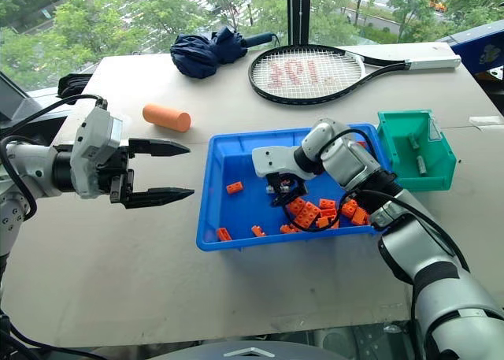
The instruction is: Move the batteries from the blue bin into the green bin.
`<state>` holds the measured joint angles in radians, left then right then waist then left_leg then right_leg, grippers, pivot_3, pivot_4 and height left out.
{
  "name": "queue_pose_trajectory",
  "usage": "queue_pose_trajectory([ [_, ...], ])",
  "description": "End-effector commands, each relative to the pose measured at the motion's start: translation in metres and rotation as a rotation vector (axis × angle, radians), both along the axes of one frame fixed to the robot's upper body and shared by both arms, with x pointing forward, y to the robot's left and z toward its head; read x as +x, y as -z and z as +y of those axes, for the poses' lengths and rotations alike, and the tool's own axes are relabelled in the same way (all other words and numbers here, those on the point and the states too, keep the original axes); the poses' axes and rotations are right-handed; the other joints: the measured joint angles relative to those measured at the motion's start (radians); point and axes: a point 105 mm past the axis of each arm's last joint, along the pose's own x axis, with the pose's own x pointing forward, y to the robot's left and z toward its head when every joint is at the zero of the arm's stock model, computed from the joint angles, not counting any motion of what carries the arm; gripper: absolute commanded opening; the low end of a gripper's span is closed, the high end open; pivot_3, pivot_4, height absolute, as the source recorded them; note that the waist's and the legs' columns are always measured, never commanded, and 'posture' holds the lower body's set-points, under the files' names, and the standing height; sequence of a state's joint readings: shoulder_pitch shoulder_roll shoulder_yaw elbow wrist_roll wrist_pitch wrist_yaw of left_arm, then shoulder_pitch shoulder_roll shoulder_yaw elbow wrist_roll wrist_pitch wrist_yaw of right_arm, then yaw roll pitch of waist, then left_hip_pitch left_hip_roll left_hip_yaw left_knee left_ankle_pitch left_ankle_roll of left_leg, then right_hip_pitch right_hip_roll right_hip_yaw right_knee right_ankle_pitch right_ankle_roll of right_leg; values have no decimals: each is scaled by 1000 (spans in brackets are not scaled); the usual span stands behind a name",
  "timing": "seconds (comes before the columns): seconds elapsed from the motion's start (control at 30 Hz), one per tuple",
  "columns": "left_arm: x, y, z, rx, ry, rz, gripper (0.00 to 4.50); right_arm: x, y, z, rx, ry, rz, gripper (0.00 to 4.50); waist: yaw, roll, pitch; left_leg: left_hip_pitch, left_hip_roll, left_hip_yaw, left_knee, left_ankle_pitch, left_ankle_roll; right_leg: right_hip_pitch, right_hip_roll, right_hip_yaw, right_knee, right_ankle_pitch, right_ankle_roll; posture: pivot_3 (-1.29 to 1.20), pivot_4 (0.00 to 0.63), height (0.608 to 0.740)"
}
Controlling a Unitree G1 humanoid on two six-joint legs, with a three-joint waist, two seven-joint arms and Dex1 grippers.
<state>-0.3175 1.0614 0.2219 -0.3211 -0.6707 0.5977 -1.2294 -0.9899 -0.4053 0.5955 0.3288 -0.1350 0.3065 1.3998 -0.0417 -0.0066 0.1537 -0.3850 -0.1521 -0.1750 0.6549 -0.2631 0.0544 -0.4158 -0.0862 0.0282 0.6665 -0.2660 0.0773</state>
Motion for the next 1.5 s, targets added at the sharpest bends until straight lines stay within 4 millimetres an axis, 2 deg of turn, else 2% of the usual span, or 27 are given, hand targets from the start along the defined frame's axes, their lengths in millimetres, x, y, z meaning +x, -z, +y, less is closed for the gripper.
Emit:
queue_pose_trajectory([
  [0.03, 0, -8, -2, 6, 20, -37, 4500, -4, -2, 0, 31, 9, 0, 3843, -1, 0, 0, 0, 0, 0, 0, 0, 0, 0, 0, 0, 0, 0, 0, 0, 150, 740],
  [0.07, 0, -8, -1, 7, 21, -37, 4500, -4, 1, 1, 34, 20, 5, 3358, -1, 0, 0, 0, 0, 0, 0, 0, 0, 0, 0, 0, 0, 0, 0, 0, 150, 740],
  [0.1, 1, -8, -1, 8, 22, -38, 4500, -4, 3, 1, 35, 27, 8, 3323, -1, 0, 0, 0, 0, 0, 0, 0, 0, 0, 0, 0, 0, 0, 0, 0, 150, 740],
  [0.13, 1, -8, -1, 8, 22, -38, 4500, -4, 5, 1, 35, 30, 10, 2969, -1, 0, 0, 0, 0, 0, 0, 0, 0, 0, 0, 0, 0, 0, 0, 0, 150, 740],
  [0.33, 3, -9, -1, 16, 29, -43, 4500, -5, 11, -2, 23, 58, 28, 38, 0, 0, 0, 0, 0, 0, 0, 0, 0, 0, 0, 0, 0, 0, 0, 0, 150, 740],
  [0.5, 2, -9, -3, 15, 43, -42, 4500, -4, -1, -2, 63, 75, 7, 38, 0, 0, 0, 0, 0, 0, 0, 0, 0, 0, 0, 0, 0, 0, 0, 0, 150, 740],
  [0.57, 2, -9, -4, 12, 49, -42, 4500, -6, -20, 1, 146, 98, 4, 38, 0, 0, 0, -1, 0, 0, 0, 0, 0, -1, 0, 0, 0, 0, 0, 0, 150, 740],
  [0.63, 2, -10, -6, 0, 57, -43, 4500, -11, -52, -5, 275, 152, -10, 38, 1, 0, 0, -1, 0, 0, 0, 0, 0, -1, 0, 0, 0, 0, 0, 0, 150, 740],
  [0.67, 1, -10, -7, -4, 59, -42, 4500, -13, -60, -9, 309, 172, -13, 38, 2, 0, 0, -3, 0, 0, 0, 0, 0, -3, 0, 1, 0, 0, 0, 0, 150, 740],
  [0.77, 1, -11, -9, -20, 71, -41, 4500, -19, -87, -35, 403, 275, -37, 38, 4, 0, 0, -10, 0, -3, 5, 0, 0, -7, -1, 0, 1, 0, 0, 0, 150, 740],
  [0.83, 2, -14, -14, -48, 91, -51, 4500, -19, -104, -63, 451, 387, -71, 38, 11, 0, 0, -14, -1, -5, 8, 0, 0, -8, -1, -2, 1, 0, 0, 0, 150, 740],
  [0.93, 5, -26, -26, -111, 130, -87, 4500, -14, -120, -116, 479, 602, -144, 38, 29, 0, 0, -15, -2, -6, 11, 0, 0, -8, -1, -2, 2, 0, 0, 0, 150, 740],
  [1.0, 8, -32, -32, -134, 146, -105, 4500, -11, -123, -143, 480, 714, -177, 38, 32, 0, 0, -14, -2, -5, 13, 0, 0, -8, -2, -2, 5, 0, 0, 0, 150, 740],
  [1.1, 8, -43, -44, -182, 193, -125, 4500, -3, -118, -199, 441, 941, -249, 38, 34, 0, 0, -14, -1, -3, 13, 0, 0, -8, -2, 0, 8, 0, 0, 0, 150, 740],
  [1.17, 8, -48, -49, -201, 215, -135, 4500, 0, -117, -230, 437, 1071, -282, 38, 33, 0, 1, -14, -1, -1, 13, 0, 0, -8, -2, 1, 8, 0, 0, 0, 150, 740],
  [1.27, 12, -53, -51, -218, 217, -149, 4500, 4, -114, -260, 465, 1226, -307, 38, 28, 0, 1, -14, -2, 1, 13, 0, 0, -10, -2, 4, 10, 0, 0, 0, 150, 740],
  [1.33, 13, -54, -53, -225, 222, -151, 4500, 4, -104, -279, 447, 1314, -305, 38, 26, 0, 1, -14, -1, 3, 13, 0, 0, -12, -2, 6, 12, 0, 0, 0, 150, 740],
  [1.4, 14, -54, -54, -226, 226, -153, 4500, 4, -97, -290, 437, 1359, -306, 38, 27, 0, 1, -14, -1, 4, 13, 0, 0, -13, -1, 7, 12, 0, 0, 0, 150, 740],
  [1.47, 14, -54, -54, -228, 224, -155, 4500, 5, -91, -295, 447, 1367, -312, 962, 27, 0, 1, -14, -1, 5, 13, 0, 0, -13, -1, 7, 12, 0, 0, 0, 150, 740],
  [1.5, 15, -54, -53, -228, 217, -156, 4500, 5, -89, -296, 461, 1372, -313, 1283, 27, 0, 1, -14, -1, 5, 13, 0, 0, -13, -1, 8, 12, 0, 0, 0, 150, 740],
])
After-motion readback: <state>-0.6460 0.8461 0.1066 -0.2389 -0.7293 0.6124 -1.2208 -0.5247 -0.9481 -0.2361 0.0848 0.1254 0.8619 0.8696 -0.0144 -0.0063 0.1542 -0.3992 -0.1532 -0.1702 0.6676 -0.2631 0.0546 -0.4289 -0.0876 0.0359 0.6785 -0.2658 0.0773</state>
